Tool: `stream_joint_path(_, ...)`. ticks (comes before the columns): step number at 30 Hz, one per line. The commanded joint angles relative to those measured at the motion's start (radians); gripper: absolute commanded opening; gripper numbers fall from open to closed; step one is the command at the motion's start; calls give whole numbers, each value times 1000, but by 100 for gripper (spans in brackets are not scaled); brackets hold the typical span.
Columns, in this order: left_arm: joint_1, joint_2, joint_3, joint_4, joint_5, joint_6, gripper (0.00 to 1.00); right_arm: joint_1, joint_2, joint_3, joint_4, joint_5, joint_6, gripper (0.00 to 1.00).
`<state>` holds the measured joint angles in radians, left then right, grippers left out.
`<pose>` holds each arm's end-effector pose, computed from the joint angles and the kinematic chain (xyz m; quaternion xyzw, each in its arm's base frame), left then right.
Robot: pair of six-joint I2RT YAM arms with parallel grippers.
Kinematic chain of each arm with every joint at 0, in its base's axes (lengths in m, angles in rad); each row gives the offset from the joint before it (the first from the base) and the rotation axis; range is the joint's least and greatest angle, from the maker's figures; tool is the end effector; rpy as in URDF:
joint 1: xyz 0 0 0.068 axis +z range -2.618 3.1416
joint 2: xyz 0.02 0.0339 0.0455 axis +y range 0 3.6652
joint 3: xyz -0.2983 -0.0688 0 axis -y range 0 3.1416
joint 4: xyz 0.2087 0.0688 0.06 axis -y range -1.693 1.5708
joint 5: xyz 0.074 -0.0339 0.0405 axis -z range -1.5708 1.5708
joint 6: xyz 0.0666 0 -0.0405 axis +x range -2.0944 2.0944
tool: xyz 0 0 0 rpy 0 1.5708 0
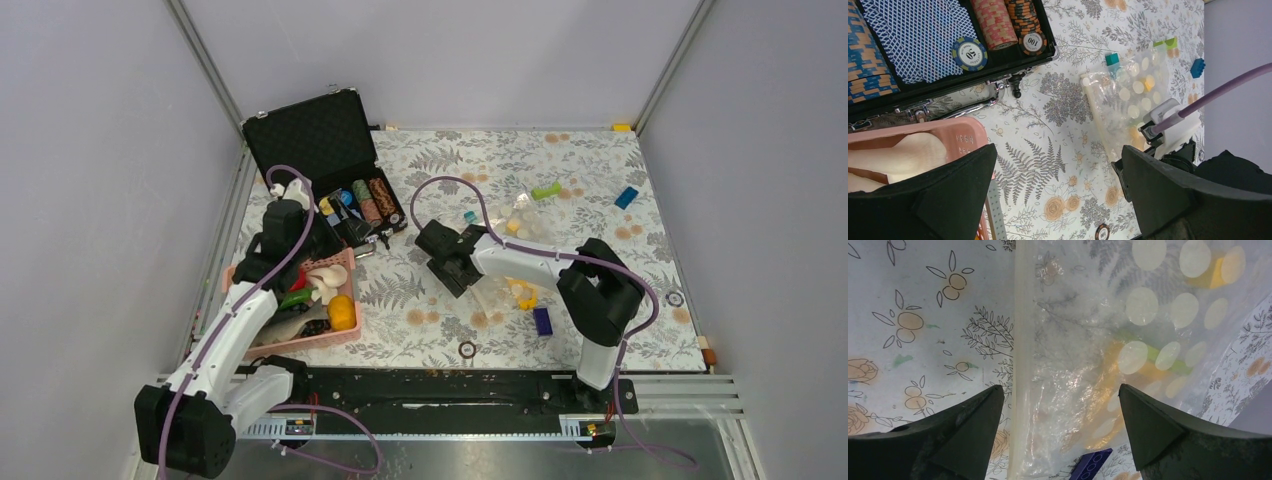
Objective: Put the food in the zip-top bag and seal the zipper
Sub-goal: Pick up the zipper food storage bag at the center of the board.
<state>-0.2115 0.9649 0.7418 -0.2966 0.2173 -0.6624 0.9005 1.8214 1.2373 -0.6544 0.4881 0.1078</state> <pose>0.1804 -0.0534 0.3020 -0.1392 0.8503 -0.2960 0.4122 0.2385 0.2506 0.2119 -0.3326 0.8982 -0.1311 0.2556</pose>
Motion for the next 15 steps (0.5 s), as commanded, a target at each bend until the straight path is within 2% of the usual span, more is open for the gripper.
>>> stream_joint_path(1, -3, 13, 4, 44, 18, 19, 99, 17, 7, 44, -13, 13, -22, 93)
stream_joint_path(5, -2, 22, 7, 47, 28, 19, 99, 27, 17, 52, -8, -11, -19, 93)
stream_joint_path(12, -3, 26, 7, 46, 28, 24, 99, 28, 67, 57, -58, 150, 2, 84)
stream_joint_path(14, -3, 27, 7, 45, 22, 26, 99, 28, 64, 52, -60, 164, 8, 78)
stream_joint_path(15, -2, 30, 7, 46, 19, 26, 99, 28, 63, 52, -58, 166, 12, 70)
